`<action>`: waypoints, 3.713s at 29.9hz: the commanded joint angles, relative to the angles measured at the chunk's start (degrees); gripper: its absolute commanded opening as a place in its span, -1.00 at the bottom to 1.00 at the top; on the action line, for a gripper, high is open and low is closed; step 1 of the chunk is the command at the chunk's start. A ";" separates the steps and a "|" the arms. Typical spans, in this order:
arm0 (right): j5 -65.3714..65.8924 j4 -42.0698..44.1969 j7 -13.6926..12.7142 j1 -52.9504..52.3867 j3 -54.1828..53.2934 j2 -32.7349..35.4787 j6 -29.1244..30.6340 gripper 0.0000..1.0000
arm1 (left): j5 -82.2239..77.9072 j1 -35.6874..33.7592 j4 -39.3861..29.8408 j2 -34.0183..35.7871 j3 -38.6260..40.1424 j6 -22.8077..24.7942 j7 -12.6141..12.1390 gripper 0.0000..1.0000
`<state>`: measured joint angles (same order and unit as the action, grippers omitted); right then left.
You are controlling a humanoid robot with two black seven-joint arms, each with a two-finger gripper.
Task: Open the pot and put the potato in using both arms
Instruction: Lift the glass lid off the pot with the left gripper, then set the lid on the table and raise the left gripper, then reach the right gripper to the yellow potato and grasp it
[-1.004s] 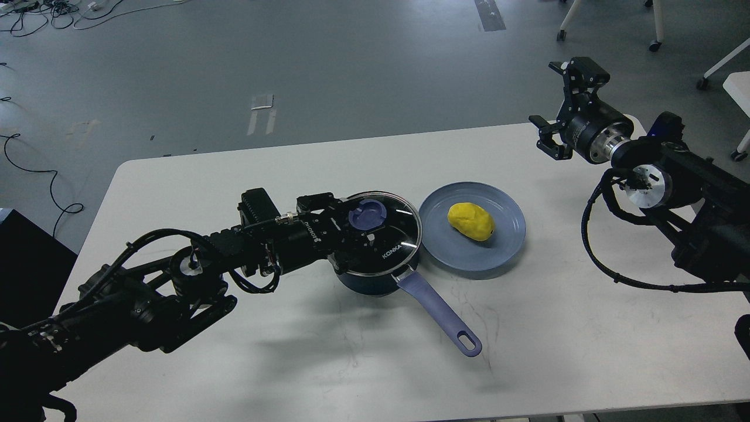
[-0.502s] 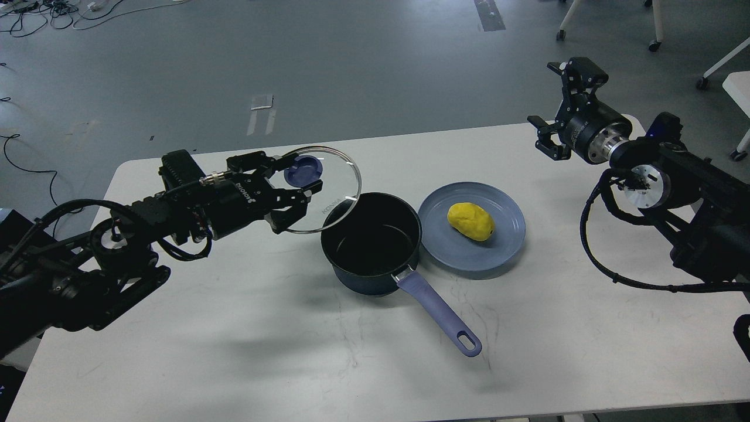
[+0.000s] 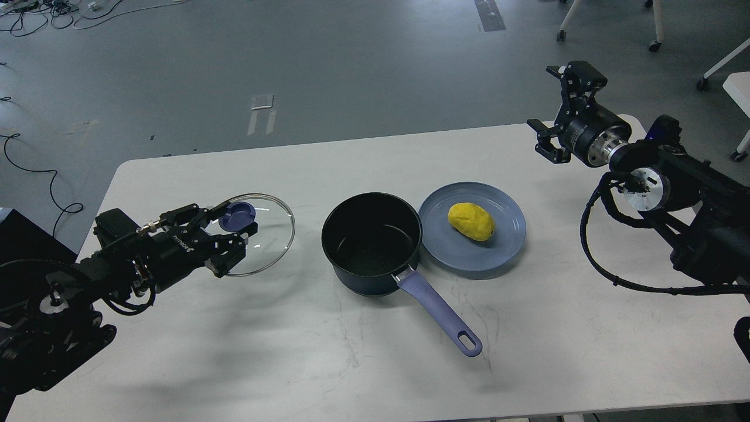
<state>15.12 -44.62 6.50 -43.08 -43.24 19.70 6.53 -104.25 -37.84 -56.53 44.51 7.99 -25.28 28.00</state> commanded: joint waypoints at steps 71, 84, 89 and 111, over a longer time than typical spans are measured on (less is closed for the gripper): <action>7.18 -6.00 0.27 -4.11 6.93 4.12 -0.20 1.00 | 98.51 -21.41 7.40 -6.98 20.29 39.68 -23.84 0.95; 54.00 -10.48 9.22 -6.84 22.73 6.06 -5.80 0.99 | 104.59 -15.43 1.42 -7.07 26.37 46.72 -33.78 0.95; 66.42 -10.31 13.45 -10.88 33.19 5.97 -11.87 0.96 | 105.83 -14.90 1.42 -7.07 26.55 46.72 -33.80 0.95; 72.07 -0.12 12.06 -10.19 49.03 -0.71 -17.16 0.73 | 105.65 -13.67 1.34 -6.10 27.52 46.72 -32.39 0.95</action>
<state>87.19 -45.53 19.86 -53.59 5.05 19.81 -10.27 1.55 -51.61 -55.18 38.37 35.23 21.44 -4.93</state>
